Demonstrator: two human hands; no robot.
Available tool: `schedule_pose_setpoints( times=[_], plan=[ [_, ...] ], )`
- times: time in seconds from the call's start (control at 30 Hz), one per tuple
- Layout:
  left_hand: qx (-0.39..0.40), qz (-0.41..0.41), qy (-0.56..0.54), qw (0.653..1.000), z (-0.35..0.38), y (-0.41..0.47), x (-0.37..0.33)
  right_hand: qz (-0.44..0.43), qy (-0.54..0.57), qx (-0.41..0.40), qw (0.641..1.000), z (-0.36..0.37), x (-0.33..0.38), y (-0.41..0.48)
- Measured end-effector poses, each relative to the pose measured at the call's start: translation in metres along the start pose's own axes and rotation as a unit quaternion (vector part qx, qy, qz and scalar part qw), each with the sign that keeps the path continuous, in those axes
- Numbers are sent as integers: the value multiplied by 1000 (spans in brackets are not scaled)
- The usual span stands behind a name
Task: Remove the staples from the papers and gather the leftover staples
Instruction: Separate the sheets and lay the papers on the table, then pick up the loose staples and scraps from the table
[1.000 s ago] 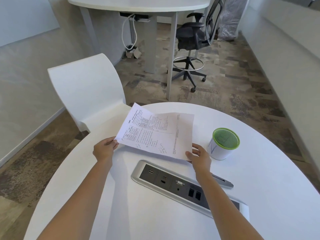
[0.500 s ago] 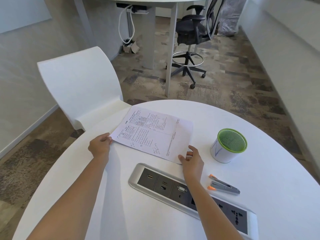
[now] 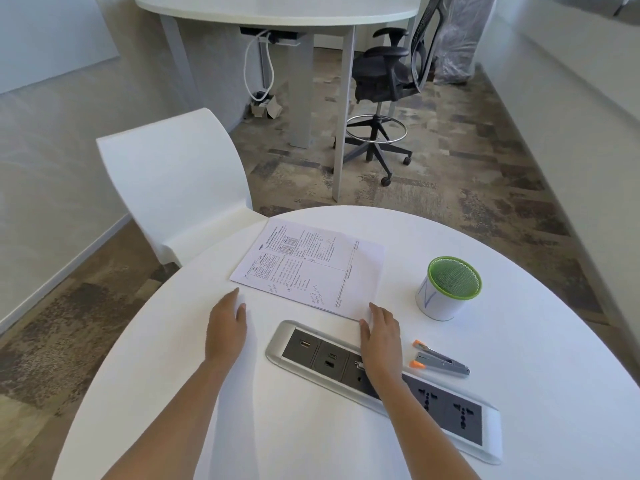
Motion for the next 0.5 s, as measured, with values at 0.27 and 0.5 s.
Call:
schedule_pose_setpoints(
  times=[0.27,0.5],
  plan=[
    [61,50,88,993,9,-92,2,-52,-93,92,990,-14,6,-55],
    [76,97,119,985,9,-173,9,-62,-124,126,982,-36,4,-109]
  ],
)
Point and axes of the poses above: each hand's wrist, its own y-axis towards the middle knuckle, its own z-axis out of the palm, x = y × z, the point moved 8 cm from there along y, towards the middle knuckle, and after that the axes turned 10 degrees about -z, right-handed, at the moved point
